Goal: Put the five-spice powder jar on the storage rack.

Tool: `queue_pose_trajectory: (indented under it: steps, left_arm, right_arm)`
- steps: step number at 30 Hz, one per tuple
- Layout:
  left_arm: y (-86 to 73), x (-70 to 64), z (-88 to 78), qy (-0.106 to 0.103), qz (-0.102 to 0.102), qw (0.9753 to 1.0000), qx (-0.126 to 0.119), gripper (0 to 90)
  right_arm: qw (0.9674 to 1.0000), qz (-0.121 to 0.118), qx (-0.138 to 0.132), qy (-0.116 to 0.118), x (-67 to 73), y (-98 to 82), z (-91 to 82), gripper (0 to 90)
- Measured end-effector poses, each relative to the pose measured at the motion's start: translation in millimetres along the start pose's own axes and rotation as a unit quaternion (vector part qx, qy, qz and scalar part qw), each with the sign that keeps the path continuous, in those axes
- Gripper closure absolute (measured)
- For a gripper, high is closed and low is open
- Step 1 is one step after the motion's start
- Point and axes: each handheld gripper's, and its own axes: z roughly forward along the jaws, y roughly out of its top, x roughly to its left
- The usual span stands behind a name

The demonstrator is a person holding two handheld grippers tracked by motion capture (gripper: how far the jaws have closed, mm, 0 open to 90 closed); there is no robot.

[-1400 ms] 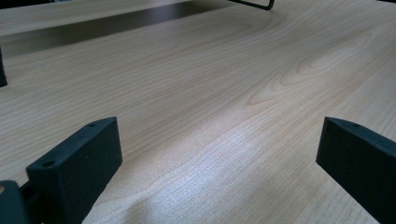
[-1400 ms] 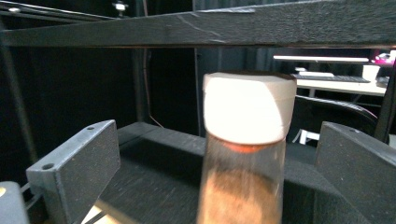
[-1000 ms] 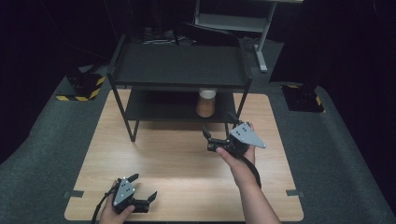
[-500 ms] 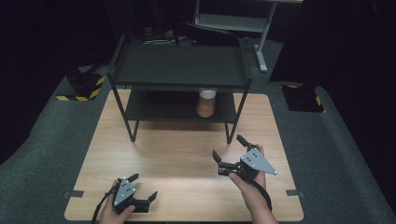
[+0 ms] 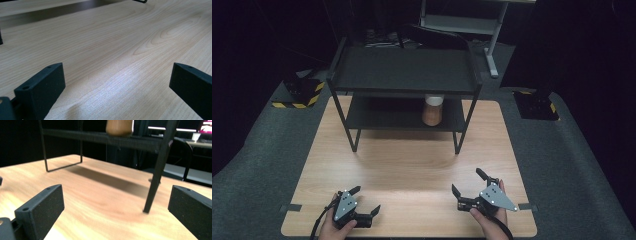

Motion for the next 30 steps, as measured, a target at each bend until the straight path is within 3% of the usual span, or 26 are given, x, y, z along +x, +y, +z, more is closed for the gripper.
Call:
queue_pose_trajectory:
  steps: [11, 15, 25, 30]
  left_arm:
    - [0.4, -0.1, -0.1, 0.0, 0.003, 1.0, 0.001, 0.5]
    - [0.5, 0.3, 0.2, -0.001, 0.003, 1.0, 0.001, 0.5]
    - [-1.8, -1.7, -0.9, 0.002, 0.009, 0.9999, -0.005, 0.5]
    - [-4.9, -3.2, -2.1, 0.003, 0.017, 0.9998, -0.013, 0.5]
  right_arm:
    - [0.9993, 0.007, 0.033, -0.017, -0.2, -26.8, -16.2, 0.4]
    - [0.9986, -0.006, 0.05, -0.017, 1.9, -30.5, -19.3, 0.4]
    - [0.9953, 0.007, 0.092, -0.031, 1.9, -37.1, -27.1, 0.5]
    - [0.9958, 0.01, 0.086, -0.03, 0.6, -40.7, -30.4, 0.5]
